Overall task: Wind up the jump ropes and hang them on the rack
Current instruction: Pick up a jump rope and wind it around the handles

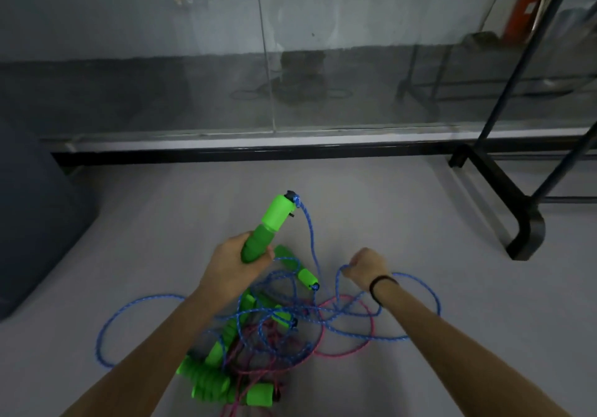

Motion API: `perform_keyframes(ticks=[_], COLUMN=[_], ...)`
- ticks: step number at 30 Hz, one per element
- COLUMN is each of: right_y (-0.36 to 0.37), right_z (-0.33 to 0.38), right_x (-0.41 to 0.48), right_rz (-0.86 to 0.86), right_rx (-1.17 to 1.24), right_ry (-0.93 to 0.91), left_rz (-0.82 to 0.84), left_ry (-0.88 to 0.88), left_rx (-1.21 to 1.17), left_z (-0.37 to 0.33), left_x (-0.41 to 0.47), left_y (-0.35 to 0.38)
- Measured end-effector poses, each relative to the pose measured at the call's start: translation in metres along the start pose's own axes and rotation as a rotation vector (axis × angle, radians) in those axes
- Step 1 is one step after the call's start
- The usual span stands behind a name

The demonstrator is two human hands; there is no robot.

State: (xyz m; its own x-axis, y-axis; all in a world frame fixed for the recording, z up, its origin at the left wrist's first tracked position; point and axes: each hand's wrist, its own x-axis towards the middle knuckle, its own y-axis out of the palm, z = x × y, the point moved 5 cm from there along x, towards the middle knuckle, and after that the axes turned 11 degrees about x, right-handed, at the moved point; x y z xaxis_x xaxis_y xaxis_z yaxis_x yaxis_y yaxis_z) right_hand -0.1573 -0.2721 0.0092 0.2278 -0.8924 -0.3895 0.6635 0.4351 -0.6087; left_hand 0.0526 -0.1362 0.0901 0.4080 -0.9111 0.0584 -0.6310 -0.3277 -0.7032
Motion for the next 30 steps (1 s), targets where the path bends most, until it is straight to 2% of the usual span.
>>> perform_keyframes(ticks=[3,7,13,17,20,24,27,30], right_y=[0.045,0.084,0.126,0.136,0.122,0.070,0.010,-0.056], right_z=[-0.022,-0.029,-0.027,-0.035,-0.038,-0.023,0.008,0.061], right_x=[0.026,0.052,0.073,0.076,0.078,0.067,0.040,-0.001], right_rz=[0.045,0.055,0.076,0.010,-0.007,-0.052,-0.148,-0.145], right_rx=[0.004,0.001,-0.161,-0.202,-0.120,0.119,0.272,0.364], right_ry=[0.076,0.079,0.084,0.064,0.051,0.046,-0.002,-0.098], left_rz=[-0.003,0.024,0.003,0.041,0.052,0.041,0.050,0.047], left_ry=[-0.010,0.030,0.029,0.003,0.001,0.013,0.059,0.119], left_rx=[0.037,0.085,-0.007,-0.045,-0.041,-0.047,-0.080,-0.119], left_z=[0.011,0.024,0.043,0.048,0.042,0.015,-0.031,-0.095], left_x=[0.012,0.029,0.050,0.059,0.063,0.065,0.066,0.063], left_y=[0.013,0.029,0.024,0.025,0.023,0.008,-0.016,-0.058])
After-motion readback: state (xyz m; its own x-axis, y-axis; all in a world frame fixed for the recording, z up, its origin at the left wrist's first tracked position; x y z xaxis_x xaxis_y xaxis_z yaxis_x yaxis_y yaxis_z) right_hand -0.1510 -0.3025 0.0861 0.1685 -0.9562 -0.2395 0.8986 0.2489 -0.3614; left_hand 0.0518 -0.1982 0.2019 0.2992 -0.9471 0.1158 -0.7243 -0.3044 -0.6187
